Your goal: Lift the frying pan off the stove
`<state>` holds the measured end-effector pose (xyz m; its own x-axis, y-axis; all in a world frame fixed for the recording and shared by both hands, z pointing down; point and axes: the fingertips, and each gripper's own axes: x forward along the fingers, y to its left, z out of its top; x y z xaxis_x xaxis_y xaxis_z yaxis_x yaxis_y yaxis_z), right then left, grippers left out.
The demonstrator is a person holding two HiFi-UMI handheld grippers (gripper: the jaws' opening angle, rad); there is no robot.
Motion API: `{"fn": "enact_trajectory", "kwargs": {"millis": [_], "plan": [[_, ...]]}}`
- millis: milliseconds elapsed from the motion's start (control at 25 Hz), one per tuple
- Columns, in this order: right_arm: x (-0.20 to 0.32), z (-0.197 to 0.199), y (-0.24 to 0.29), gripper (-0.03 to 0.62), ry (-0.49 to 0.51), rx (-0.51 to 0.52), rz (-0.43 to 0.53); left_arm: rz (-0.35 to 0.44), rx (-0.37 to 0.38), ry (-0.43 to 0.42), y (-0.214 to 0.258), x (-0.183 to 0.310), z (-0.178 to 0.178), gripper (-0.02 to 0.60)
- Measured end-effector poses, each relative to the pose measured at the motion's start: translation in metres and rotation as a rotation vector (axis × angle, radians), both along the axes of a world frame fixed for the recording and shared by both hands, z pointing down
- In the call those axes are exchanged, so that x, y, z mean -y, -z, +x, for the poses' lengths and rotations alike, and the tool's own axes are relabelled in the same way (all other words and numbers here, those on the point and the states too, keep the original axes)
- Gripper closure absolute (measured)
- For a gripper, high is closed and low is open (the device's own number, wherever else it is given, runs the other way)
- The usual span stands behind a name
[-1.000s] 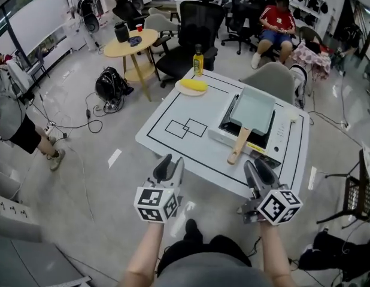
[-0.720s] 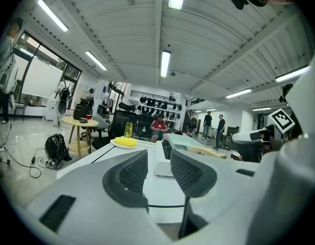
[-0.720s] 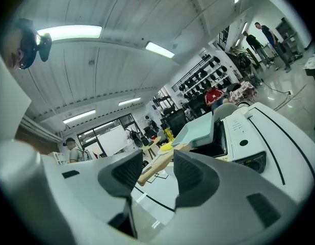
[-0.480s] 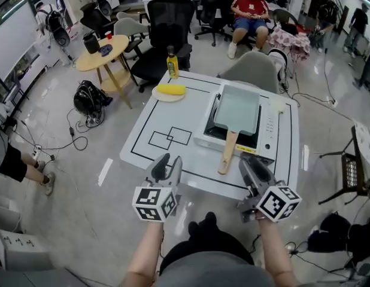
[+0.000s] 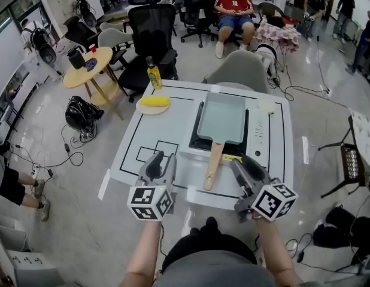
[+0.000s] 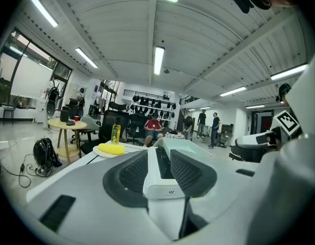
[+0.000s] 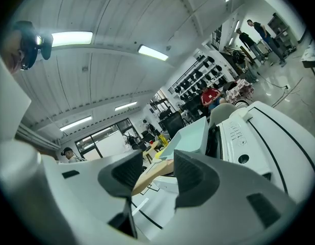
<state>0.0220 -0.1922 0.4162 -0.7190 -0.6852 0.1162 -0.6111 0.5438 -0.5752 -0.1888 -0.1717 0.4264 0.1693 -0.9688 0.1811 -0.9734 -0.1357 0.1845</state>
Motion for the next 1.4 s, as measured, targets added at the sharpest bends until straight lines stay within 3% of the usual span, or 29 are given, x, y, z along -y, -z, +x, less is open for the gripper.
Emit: {"fn": "enact_trajectory", "kwargs": {"millis": [320,680,800,1080,1400], "plan": [[0.008,0.012,-0.002,0.408,-0.009,0.021,-0.011,-0.016,-0.063,-0.083,0.009,0.035,0.018,0.454],[0.007,0.012,-0.002,0.405,-0.164,0.016,-0.026,-0.100,-0.139,-0.322,-0.004,0.069,0.049,0.438],[0.007,0.011,-0.003,0.405,-0.230,0.013,-0.029,-0.170,-0.248,-0.435,-0.012,0.069,0.062,0.418],[0.001,0.016,-0.003,0.405,-0.341,0.013,-0.029,-0.418,-0.645,-0.639,-0.029,0.064,0.095,0.376],[-0.010,0.016,-0.003,0.406,-0.398,0.018,-0.040,-0.657,-0.891,-0.719,-0.047,0.062,0.121,0.368]]}}
